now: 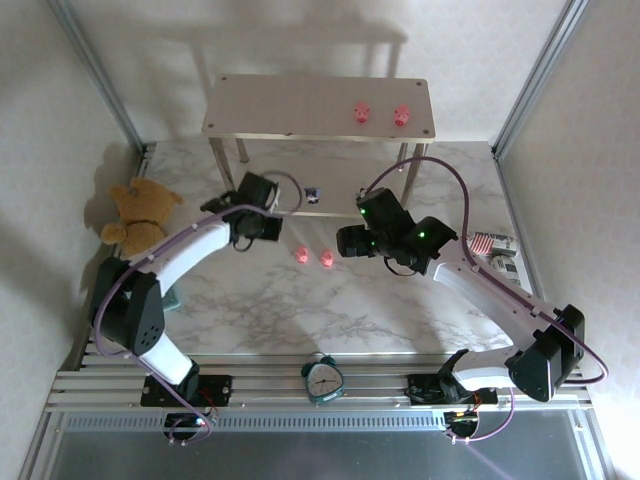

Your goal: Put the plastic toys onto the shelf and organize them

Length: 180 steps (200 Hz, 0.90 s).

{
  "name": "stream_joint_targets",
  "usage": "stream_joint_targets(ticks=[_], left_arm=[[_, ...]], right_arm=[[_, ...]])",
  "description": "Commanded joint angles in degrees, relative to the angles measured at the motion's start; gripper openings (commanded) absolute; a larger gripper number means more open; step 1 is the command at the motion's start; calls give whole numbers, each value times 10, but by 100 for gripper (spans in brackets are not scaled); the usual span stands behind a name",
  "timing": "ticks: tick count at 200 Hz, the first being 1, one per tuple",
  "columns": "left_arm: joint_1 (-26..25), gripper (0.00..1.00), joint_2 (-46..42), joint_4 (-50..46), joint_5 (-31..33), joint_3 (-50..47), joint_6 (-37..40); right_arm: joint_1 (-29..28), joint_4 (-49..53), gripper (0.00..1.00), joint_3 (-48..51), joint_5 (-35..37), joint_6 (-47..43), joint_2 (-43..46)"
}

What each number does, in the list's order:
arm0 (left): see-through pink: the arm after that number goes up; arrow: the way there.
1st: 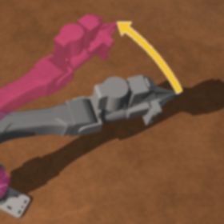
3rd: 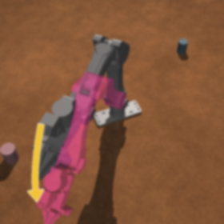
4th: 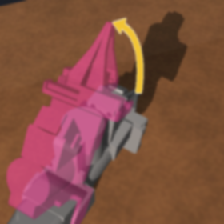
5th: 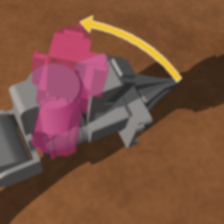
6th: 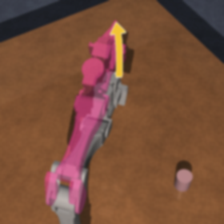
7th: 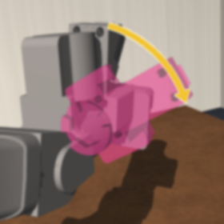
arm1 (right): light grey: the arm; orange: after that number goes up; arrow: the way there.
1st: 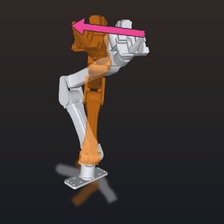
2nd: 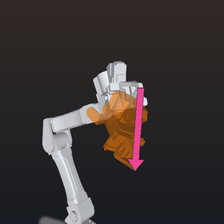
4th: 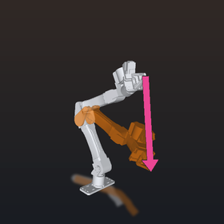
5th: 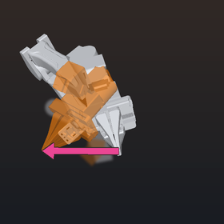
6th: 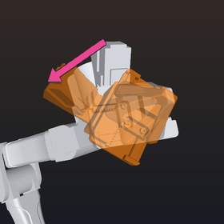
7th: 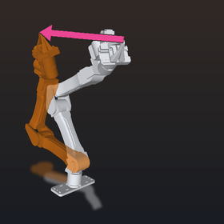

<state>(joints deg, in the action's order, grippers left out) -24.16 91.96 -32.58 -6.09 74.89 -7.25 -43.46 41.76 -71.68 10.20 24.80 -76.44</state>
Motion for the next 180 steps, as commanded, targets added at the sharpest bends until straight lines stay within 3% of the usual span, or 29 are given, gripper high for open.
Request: stream_joint_targets(ticks=[1, 42, 78, 115, 180], left_arm=[[22, 9, -39, -86, -22, 126, 8], [68, 12, 10, -155, -58, 388, 33], [104, 13, 77, -180, -78, 532, 45], [147, 13, 134, -185, -136, 586, 37], [170, 13, 169, -186, -152, 609, 36]], right_arm=[[4, -1, 80, -27, -10, -11, -17], [4, -12, 80, -48, -24, -17, -38], [4, -21, 79, -59, -36, -19, -54], [4, -24, 80, -67, -37, -21, -58], [4, -33, 80, -76, -47, -23, -75]])
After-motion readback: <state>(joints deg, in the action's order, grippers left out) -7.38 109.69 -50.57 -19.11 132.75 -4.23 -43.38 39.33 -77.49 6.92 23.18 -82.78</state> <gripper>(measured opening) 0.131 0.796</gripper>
